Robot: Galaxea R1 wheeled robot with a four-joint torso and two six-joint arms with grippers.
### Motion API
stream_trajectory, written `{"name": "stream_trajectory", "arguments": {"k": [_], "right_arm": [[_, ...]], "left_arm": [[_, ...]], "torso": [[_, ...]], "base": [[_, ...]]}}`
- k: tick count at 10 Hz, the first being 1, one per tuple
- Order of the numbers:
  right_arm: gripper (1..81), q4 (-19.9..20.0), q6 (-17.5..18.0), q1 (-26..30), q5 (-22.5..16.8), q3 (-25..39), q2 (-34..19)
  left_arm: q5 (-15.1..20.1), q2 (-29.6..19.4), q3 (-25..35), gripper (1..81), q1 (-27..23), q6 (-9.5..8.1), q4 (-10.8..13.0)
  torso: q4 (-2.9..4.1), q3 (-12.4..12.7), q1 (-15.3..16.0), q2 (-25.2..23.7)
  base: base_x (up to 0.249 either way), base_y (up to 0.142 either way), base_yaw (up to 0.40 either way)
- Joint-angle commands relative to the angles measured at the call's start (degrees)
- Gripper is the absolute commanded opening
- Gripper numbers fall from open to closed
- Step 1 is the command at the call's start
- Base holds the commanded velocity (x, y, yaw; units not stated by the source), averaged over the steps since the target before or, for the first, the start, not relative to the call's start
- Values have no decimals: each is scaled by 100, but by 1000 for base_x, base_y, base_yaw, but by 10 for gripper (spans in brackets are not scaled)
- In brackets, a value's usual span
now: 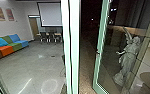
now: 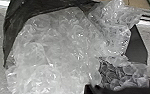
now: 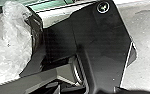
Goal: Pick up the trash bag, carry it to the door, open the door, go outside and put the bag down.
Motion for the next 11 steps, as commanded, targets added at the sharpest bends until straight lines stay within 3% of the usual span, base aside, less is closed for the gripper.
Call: {"name": "stream_trajectory", "arguments": {"k": [1, 2, 3, 4, 5, 6, 7, 8, 9, 10, 11], "right_arm": [[811, 67, -3, 301, -299, 71, 31], [811, 57, -3, 292, -299, 71, 31], [811, 57, -3, 292, -299, 71, 31], [811, 58, -3, 292, -298, 71, 39], [811, 66, 6, 284, -290, 80, 48], [811, 66, 6, 284, -290, 80, 65], [811, 66, 6, 283, -298, 80, 92], [811, 75, 6, 266, -290, 80, 92], [811, 75, 6, 275, -290, 80, 92], [811, 66, 6, 266, -290, 80, 110], [811, 66, 6, 266, -290, 80, 127]], "left_arm": [[329, 3, -20, 10, -293, 28, 53], [321, 3, -20, 10, -301, 28, 53], [329, 3, -20, 10, -301, 28, 53], [329, 3, -20, 10, -301, 37, 53], [320, -6, -20, 10, -301, 28, 53], [321, -15, -20, 10, -301, 28, 53], [320, -41, -29, 10, -301, 37, 53], [320, -41, -20, 10, -301, 29, 53], [320, -32, -29, 10, -301, 37, 53], [320, -32, -20, 10, -301, 37, 53], [320, -24, -20, 10, -301, 37, 53]], "torso": [[511, 0, 0, 0], [712, -167, 0, 0], [384, -6, 0, 0], [546, -26, 0, 0], [629, 532, 2, 0], [655, 567, 2, 0], [662, 109, 4, 0], [662, 284, 4, 0], [1033, 432, 0, -2], [1224, 476, -7, -7], [1271, 322, -7, -7]], "base": [[0, 0, 0], [0, 0, 0], [0, 0, 0], [0, 0, 0], [0, 0, 0], [0, 0, 0], [0, 0, 0], [0, 0, 0], [0, 0, 0], [0, 0, 0], [0, 0, 0]]}}
